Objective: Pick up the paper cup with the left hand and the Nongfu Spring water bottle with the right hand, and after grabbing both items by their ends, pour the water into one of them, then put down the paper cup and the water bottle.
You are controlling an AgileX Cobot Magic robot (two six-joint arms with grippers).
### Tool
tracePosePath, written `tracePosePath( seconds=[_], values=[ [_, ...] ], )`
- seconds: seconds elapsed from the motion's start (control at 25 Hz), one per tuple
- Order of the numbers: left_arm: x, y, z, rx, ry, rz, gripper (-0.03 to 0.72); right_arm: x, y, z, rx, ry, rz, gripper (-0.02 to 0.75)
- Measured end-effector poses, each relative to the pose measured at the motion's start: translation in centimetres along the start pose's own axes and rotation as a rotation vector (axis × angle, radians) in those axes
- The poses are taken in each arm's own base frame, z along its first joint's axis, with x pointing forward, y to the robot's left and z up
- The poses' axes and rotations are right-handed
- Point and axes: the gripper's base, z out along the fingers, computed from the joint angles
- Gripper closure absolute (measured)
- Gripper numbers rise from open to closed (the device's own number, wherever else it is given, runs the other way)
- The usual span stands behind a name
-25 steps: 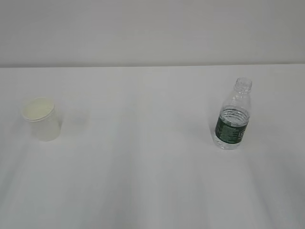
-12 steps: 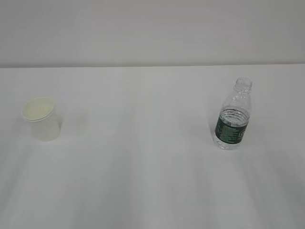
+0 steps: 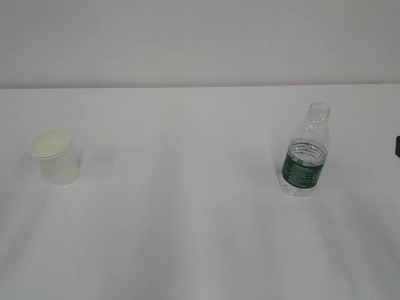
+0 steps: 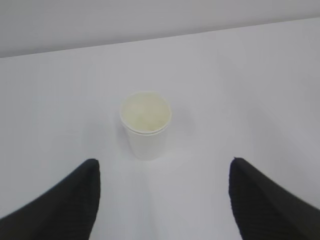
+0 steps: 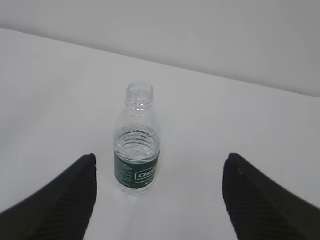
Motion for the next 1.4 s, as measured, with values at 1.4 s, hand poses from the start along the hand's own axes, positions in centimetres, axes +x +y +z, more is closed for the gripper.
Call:
tracePosePath(
  seconds=[1.4],
  values=[
    [3.5, 2.1, 7.1, -0.085, -0.116, -0.149, 0.15, 8.9, 1.4, 7.3, 0.042, -0.064, 0.227, 0.152]
  ],
)
